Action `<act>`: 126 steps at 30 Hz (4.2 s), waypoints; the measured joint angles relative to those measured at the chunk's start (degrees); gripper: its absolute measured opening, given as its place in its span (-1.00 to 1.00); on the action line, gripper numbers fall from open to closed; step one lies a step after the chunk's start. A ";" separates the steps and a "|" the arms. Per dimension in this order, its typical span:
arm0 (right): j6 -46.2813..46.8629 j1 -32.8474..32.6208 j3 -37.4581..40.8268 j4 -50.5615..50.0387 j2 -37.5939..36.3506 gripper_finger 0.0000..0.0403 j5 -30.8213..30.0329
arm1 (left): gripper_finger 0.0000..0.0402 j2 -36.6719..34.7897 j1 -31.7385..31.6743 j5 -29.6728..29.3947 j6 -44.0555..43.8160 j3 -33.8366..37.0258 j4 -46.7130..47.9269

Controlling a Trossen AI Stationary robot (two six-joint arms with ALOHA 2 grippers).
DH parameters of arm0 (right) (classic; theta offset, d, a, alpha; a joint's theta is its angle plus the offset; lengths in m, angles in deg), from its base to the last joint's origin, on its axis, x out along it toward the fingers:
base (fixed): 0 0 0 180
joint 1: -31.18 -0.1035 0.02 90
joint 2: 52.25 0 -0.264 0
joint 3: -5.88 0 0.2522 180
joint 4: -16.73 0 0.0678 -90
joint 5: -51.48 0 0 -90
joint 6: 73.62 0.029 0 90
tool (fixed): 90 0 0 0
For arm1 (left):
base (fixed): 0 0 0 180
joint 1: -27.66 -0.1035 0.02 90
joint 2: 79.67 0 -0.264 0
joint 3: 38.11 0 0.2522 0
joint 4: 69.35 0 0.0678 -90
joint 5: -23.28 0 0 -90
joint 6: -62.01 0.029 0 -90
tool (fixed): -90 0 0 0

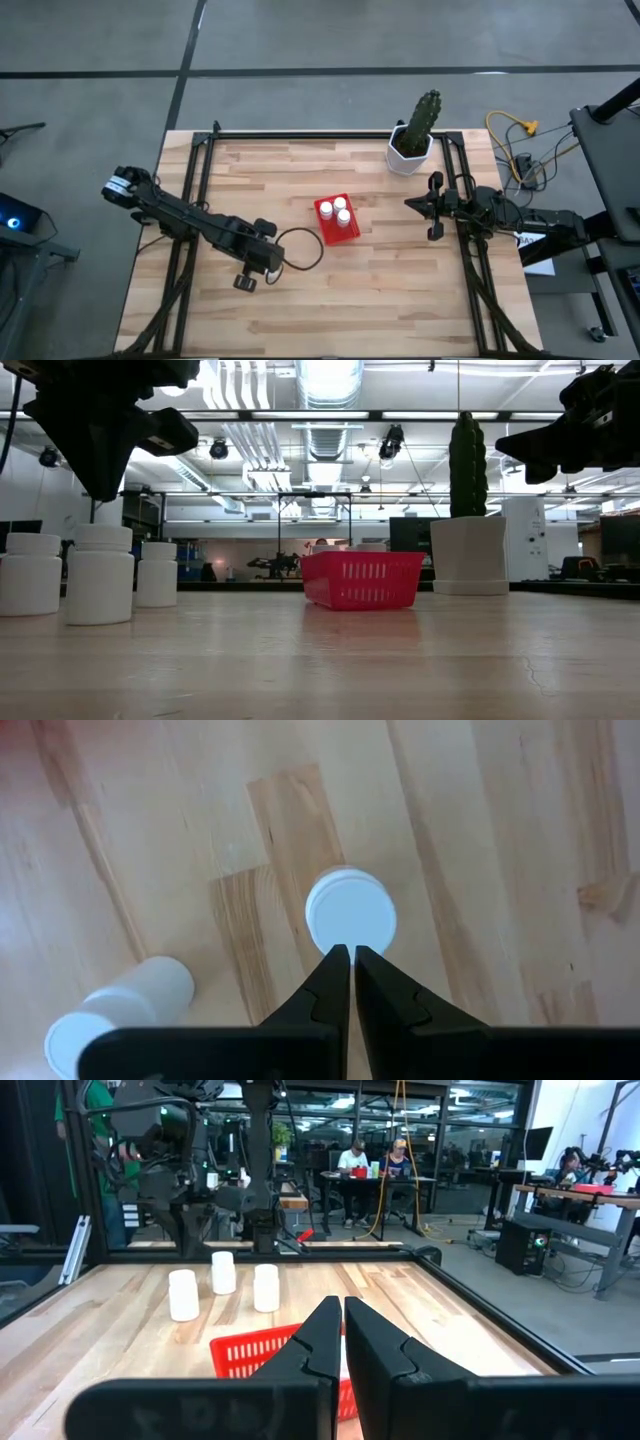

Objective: Pick and place pill bottles into a basket
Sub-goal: Put the bottom right white pill bottle into the red bin

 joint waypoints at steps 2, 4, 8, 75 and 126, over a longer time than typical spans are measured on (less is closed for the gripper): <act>-0.01 -0.02 0.00 0.00 0.00 -0.96 0.01 | -0.99 0.00 0.00 0.00 0.00 -0.03 -0.03; 0.01 0.00 0.00 0.01 -0.01 -0.96 -0.01 | -0.99 0.00 0.00 0.00 0.00 -0.04 -0.12; -0.01 -0.01 0.00 0.01 -0.01 -0.96 -0.01 | -0.99 0.00 0.00 0.01 0.02 -0.02 -0.19; -0.01 -0.02 0.00 -0.01 -0.01 -0.96 0.01 | 0.13 6.70 0.37 0.18 -4.48 0.77 -4.60; 0.01 -0.01 0.00 -0.01 -0.01 -0.96 0.00 | -0.29 8.37 -0.21 2.39 -2.42 -0.97 -7.41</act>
